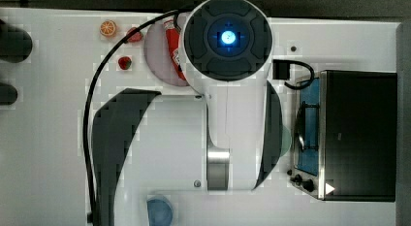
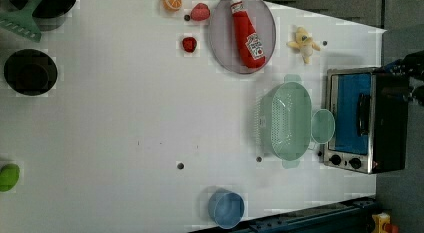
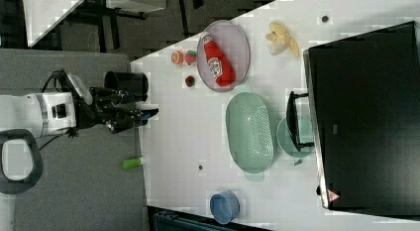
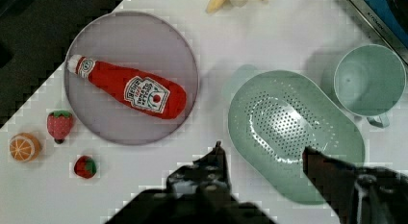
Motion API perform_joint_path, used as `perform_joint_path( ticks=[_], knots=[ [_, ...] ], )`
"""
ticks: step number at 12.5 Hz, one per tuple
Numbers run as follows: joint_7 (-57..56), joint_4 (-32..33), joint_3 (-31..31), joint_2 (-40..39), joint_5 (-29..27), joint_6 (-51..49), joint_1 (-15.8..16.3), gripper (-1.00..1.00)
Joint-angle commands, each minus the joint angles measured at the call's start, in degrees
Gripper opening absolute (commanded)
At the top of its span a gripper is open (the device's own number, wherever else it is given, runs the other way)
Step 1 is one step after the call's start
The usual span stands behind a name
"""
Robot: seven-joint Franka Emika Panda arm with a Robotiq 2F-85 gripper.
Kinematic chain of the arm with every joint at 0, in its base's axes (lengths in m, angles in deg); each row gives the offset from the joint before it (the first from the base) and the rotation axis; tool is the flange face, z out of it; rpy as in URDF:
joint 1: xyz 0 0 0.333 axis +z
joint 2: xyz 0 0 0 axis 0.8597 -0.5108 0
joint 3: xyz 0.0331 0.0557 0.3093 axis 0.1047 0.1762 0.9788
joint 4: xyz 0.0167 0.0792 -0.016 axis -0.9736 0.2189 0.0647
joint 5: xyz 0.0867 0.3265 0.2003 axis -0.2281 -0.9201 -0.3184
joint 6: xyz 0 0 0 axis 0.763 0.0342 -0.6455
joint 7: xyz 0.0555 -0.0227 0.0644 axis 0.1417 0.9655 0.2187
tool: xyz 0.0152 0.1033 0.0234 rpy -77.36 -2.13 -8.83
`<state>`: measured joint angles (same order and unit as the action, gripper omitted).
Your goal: Drag strainer right to left.
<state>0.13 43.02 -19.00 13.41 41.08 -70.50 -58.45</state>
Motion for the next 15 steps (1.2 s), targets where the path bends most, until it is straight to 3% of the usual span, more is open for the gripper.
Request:
perform_joint_path(
  ticks=[1,3,9,15],
  knots=[
    [5.0,17.4,-2.9,32.1,0.9,-14.6,-1.4,0.6],
    [5.0,18.0,-2.8,32.1,0.9,-14.5,-1.4,0.99],
    [10.5,29.0,-2.4,26.6,0.9,-4.4,-1.3,1.0],
    [28.8,40.9,-0.1,13.2,0.9,22.1,-1.2,1.0]
  ],
)
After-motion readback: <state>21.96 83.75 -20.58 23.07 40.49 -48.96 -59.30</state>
